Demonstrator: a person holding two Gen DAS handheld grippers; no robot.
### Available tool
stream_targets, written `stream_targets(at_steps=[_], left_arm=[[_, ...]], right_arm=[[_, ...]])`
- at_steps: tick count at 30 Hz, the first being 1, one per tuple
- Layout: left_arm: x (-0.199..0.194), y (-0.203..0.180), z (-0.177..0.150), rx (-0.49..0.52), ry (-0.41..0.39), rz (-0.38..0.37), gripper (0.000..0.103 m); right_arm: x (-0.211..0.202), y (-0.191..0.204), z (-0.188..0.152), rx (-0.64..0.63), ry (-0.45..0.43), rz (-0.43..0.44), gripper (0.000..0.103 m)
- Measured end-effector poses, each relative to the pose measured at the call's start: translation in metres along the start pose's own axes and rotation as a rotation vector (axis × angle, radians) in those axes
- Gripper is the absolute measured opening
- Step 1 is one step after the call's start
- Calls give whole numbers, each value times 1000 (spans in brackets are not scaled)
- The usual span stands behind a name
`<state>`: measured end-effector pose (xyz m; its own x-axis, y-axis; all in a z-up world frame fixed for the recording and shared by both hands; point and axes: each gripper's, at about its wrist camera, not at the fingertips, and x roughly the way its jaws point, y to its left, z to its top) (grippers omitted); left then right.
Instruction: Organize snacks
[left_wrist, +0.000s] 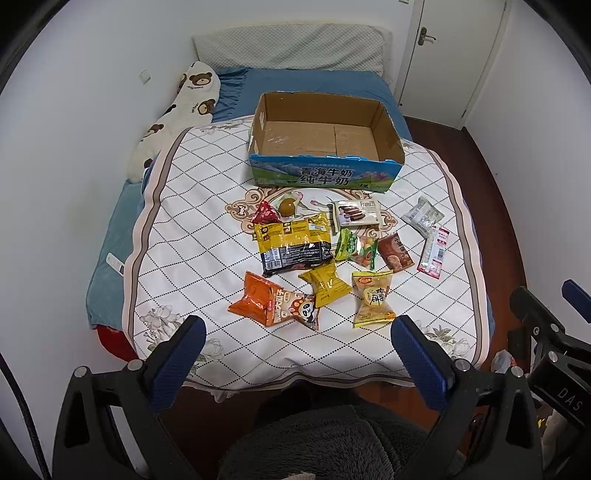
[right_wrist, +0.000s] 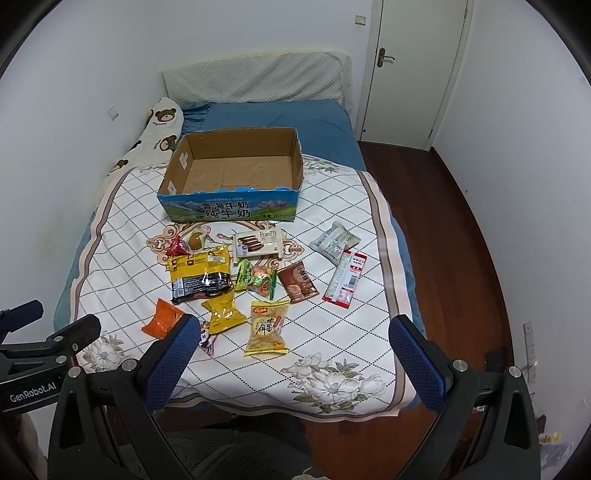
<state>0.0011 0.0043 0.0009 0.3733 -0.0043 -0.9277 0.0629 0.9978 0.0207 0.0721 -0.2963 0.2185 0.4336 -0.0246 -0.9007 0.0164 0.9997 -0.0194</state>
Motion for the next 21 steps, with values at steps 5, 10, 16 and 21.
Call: stream_targets(at_steps=[5,10,16,21], left_arm=[[0,2,0,0,-2,1,103],[0,2,0,4,-3,4,103],[-1,1,1,9,-6,1,103],[-1,2,3,9,-9,3,103]], right_arm=[[1,2,1,1,0,6,103],[1,2,1,4,-3,8,103],[1,1,2,7,-3,7,103],[2,0,3,10,-7,7,103]])
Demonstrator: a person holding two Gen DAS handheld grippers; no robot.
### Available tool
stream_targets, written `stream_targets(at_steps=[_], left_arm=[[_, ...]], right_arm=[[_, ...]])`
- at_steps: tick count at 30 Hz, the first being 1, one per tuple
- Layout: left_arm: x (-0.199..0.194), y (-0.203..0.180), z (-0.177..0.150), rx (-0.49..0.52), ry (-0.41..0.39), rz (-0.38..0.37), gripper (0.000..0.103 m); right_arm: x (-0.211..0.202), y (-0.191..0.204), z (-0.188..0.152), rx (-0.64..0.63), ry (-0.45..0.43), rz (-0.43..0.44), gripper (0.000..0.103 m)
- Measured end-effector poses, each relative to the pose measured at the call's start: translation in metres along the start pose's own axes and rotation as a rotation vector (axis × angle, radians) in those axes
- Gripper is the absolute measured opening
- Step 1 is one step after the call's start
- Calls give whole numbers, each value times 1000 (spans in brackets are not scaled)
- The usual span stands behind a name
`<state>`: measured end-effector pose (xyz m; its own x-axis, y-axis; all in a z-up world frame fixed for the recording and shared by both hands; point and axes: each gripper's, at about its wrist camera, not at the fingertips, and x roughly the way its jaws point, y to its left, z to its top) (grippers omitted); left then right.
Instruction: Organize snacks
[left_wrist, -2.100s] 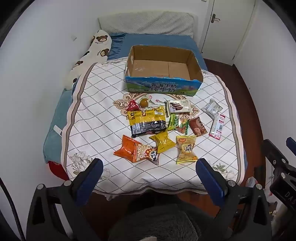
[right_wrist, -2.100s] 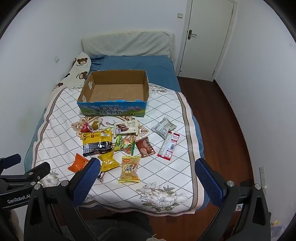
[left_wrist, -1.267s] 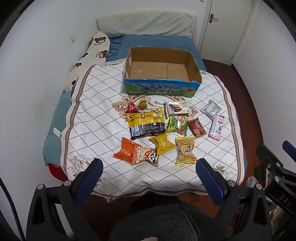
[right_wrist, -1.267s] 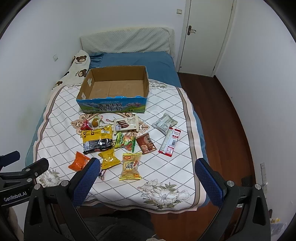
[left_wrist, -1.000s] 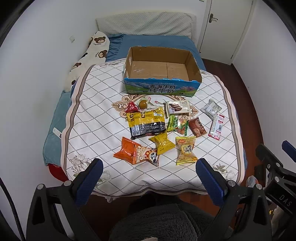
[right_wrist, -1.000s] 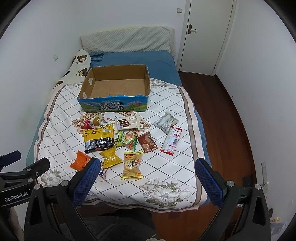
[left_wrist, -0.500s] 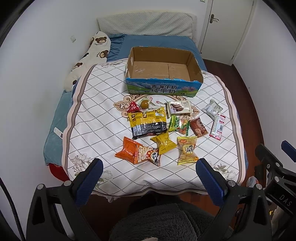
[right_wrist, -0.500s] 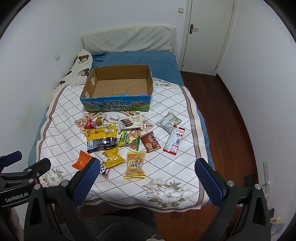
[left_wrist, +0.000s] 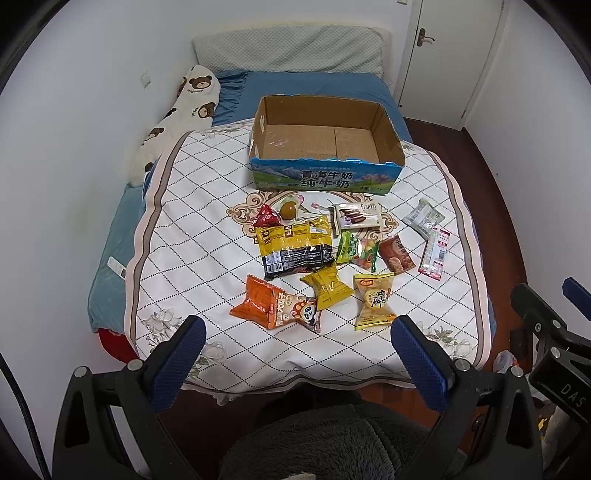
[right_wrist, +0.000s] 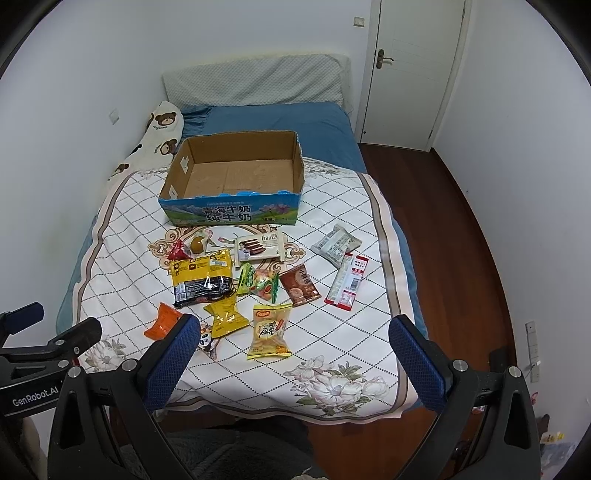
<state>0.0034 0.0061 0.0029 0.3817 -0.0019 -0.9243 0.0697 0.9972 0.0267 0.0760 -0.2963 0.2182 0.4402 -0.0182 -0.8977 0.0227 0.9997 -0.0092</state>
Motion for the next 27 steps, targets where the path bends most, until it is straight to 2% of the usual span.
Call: stream_targets(at_steps=[27], left_arm=[[3,-3,4,5,2,-7,103]], right_arm=[[0,1,4,1,-4,0,103]])
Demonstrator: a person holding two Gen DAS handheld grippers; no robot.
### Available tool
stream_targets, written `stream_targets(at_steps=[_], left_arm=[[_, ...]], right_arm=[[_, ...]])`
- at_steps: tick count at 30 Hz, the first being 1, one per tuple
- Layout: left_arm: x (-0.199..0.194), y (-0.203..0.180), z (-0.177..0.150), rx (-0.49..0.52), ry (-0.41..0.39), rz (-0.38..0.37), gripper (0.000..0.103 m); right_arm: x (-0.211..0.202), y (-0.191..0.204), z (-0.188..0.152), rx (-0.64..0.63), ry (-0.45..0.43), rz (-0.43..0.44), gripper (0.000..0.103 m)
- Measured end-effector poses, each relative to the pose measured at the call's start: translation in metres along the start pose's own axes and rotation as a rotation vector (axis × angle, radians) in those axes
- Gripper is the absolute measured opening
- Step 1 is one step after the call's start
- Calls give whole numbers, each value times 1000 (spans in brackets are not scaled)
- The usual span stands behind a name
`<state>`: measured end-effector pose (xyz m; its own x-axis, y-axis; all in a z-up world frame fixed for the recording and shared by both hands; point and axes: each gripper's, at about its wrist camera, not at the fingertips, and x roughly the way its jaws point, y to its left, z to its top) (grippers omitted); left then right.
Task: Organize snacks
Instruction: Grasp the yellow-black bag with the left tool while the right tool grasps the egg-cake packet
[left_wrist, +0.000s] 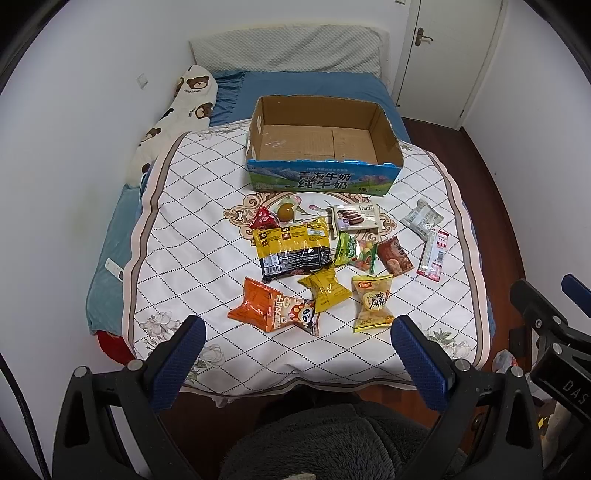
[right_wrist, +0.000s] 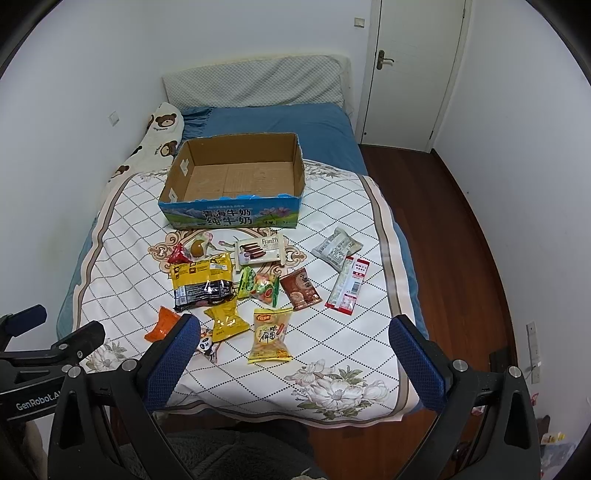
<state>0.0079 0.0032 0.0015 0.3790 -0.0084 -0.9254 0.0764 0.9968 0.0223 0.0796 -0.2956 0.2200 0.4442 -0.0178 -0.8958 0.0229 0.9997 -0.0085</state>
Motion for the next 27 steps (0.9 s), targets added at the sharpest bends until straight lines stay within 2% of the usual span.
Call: stream_targets(at_steps=[7,12,16,22,23,25,27], left_arm=[[6,4,2,-8,14,-3,103],[30,17,11,-50,34,18,103],[77,33,16,-91,104,40,103],[187,61,12,-169,355,27,103],[203,65,11,-178,371,22,103],[224,66,15,-144,354,67,102],[241,56,22,-39,325,83,102]], right_arm=[[4,3,1,2,7,3,103],[35,3,-1,27,58,12,103],[96,2,-8,75,172,76,103],[206,5,-29,116,349,87,103],[225,6,-33,120,376,96,103],[260,9,-42,106,423,98,102],[289,11,-49,94,469,103,102]])
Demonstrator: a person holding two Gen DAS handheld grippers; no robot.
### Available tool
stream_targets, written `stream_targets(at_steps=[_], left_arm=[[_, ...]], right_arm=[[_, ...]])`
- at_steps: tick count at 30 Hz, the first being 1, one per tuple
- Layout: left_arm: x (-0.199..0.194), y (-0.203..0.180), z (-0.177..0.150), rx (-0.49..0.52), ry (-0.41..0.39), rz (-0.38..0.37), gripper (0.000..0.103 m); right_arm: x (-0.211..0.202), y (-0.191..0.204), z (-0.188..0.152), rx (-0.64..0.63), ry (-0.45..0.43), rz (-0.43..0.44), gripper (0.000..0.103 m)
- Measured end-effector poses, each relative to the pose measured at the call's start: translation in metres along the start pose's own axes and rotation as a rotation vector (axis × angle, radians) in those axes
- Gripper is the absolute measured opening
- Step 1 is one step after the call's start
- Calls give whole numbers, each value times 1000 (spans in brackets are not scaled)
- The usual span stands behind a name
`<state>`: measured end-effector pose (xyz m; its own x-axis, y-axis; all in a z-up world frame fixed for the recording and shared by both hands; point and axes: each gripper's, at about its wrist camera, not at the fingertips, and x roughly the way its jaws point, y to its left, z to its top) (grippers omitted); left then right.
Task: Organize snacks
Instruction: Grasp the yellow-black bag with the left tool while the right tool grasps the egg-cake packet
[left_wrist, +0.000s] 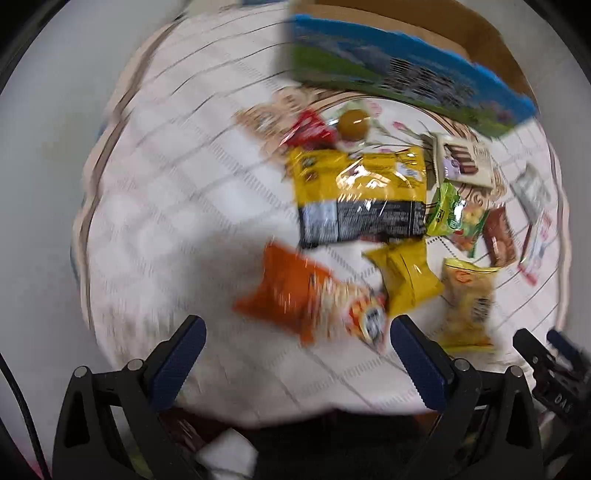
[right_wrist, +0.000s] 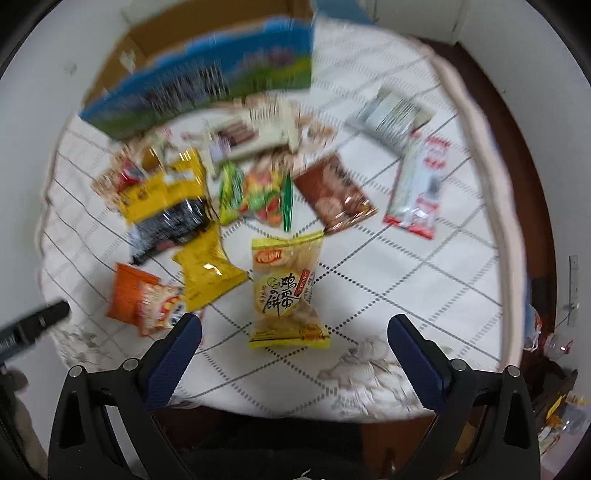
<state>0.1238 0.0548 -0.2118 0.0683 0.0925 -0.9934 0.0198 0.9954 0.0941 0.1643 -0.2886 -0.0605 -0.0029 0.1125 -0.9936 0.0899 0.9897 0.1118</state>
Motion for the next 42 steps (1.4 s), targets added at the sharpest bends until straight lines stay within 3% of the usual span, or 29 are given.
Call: stream_targets(at_steps=[5,11,13,17,21,24,27,29,31,35,37,39,42], left_arm=[[32,-49,29,381,-114,173,102],[79,-96,39,871,-157,305,102],[95,-106,39,990,-145,326,102],[125,-116,45,1141,-88,377,103],[145,-116,51,1177,-52,350,101],[149,-110,56,1134,-48,319,92],[139,-95,71,1001,-46,276,92],[136,-74,85,852,-14,242,92],[138,-44,98,618,80,225,92],[143,24,109,194,202,73,92],[144,51,110,71,227,8,92],[147,73,110,13,245,-61,92],[158,89,114,80,271,-119,92]], right_arm=[[57,0,13,21,121,23,102],[98,10,19,7,151,-10,102],[109,13,17,5,163,-12,102],[122,17,9,-6,178,-4,102],[133,23,4,-16,173,-14,100],[144,27,4,-7,172,-10,92],[151,25,12,4,174,-21,85],[159,25,19,9,167,-28,82],[164,21,27,23,150,-35,68],[170,9,44,94,133,-1,56],[173,2,50,136,136,19,53],[175,0,53,158,141,36,53],[177,-5,62,160,152,54,56]])
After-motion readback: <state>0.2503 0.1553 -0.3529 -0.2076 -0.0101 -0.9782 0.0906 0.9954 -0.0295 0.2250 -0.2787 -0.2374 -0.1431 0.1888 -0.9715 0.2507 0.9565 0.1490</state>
